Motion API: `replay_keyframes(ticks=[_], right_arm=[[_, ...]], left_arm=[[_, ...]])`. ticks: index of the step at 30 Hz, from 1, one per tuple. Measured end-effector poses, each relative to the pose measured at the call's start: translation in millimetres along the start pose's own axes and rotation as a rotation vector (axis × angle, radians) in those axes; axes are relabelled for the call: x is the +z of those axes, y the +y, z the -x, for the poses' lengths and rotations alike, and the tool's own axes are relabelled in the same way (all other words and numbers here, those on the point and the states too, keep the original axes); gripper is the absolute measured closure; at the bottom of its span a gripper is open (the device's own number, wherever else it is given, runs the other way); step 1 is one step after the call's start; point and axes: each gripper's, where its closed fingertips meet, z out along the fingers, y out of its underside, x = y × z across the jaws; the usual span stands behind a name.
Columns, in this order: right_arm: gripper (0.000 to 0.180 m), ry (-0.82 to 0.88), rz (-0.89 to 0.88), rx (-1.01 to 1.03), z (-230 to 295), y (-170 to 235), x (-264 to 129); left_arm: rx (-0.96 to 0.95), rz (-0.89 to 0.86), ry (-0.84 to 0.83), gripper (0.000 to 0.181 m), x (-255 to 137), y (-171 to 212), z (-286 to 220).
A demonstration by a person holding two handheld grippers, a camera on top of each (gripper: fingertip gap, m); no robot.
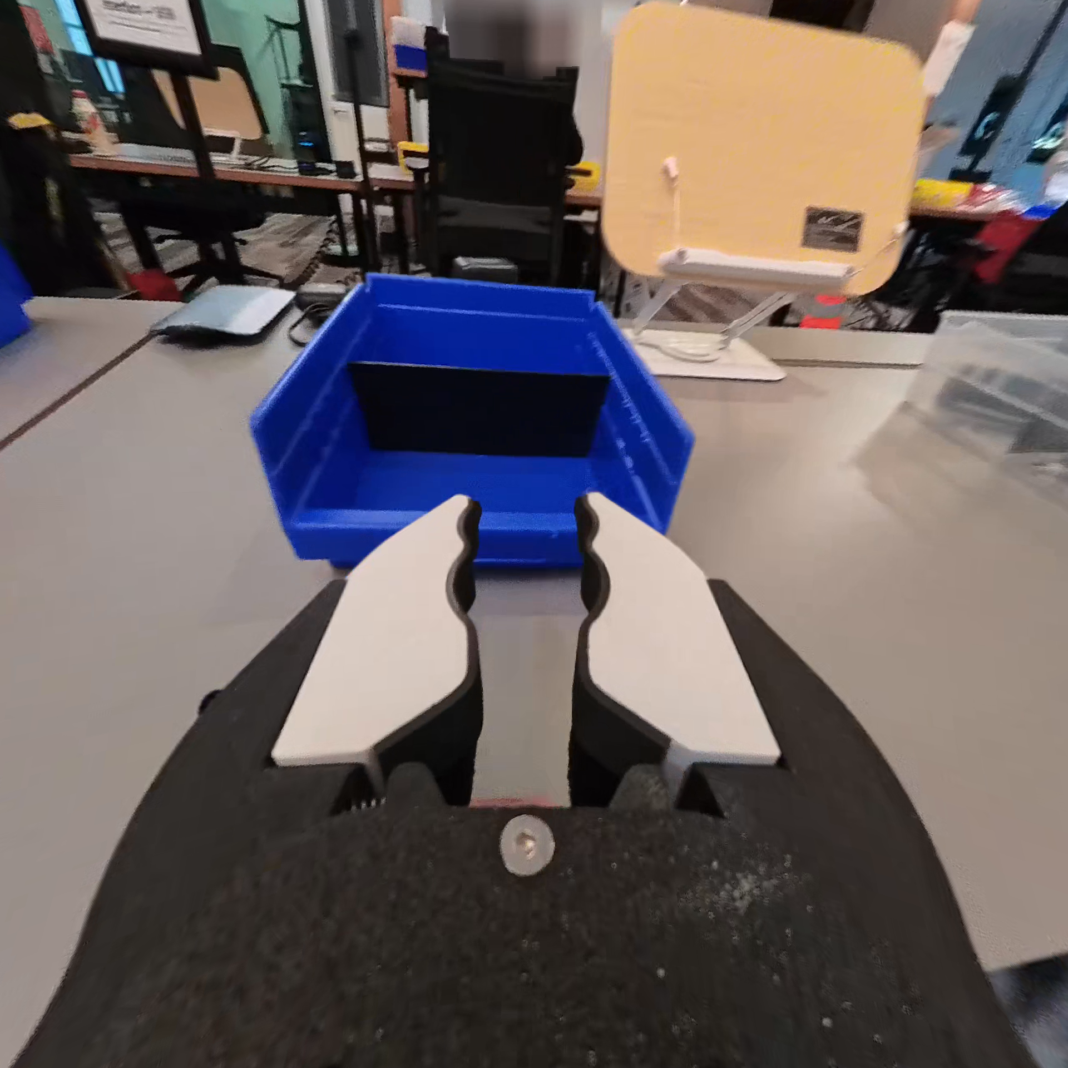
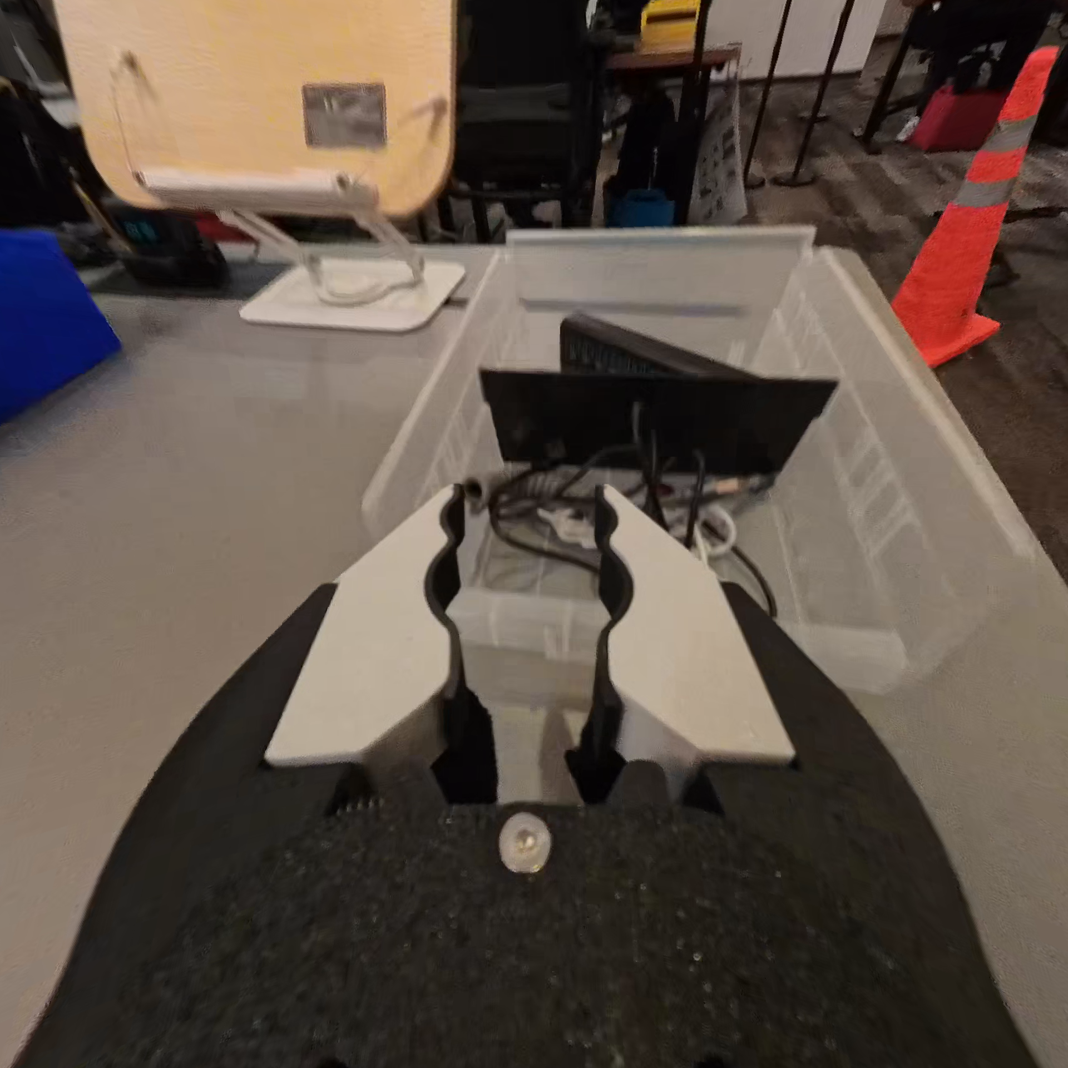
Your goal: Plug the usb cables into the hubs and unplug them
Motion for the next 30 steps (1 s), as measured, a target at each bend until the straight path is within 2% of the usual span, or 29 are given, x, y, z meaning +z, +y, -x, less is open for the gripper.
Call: replay_keyframes(ticks=[2, 5, 8, 16, 22, 30], right_arm=[[0.135, 0.064, 0.06, -0.058, -0.1, 26.7, -16.4], [0.139, 0.116, 0.005, -0.108, 0.3, 34.3, -30.1], [0.138, 0.126, 0.05, -0.129, -3.9, 41.1, -26.4], [0.138, 0.083, 0.01, -0.018, -11.9, 32.9, -23.0], [0.137, 0.07, 0.036, -0.027, -9.6, 32.4, -6.8], [0.137, 0.024, 0.009, -0.051, 2.1, 28.3, -9.1]], left_arm=[[0.01, 0.052, -0.037, 0.149, 6.8, 10.7, 11.9], [0.049, 0.112, -0.049, 0.149, 19.5, 22.0, 15.2], [0.025, 0.104, 0.041, 0.146, 28.7, 21.3, -5.4], [0.109, 0.103, 0.084, 0.142, 23.0, 19.8, -35.6], [0.111, 0.094, 0.08, 0.142, 20.0, 18.0, -33.5], [0.086, 0.107, 0.115, 0.141, 24.9, 21.4, -41.9]])
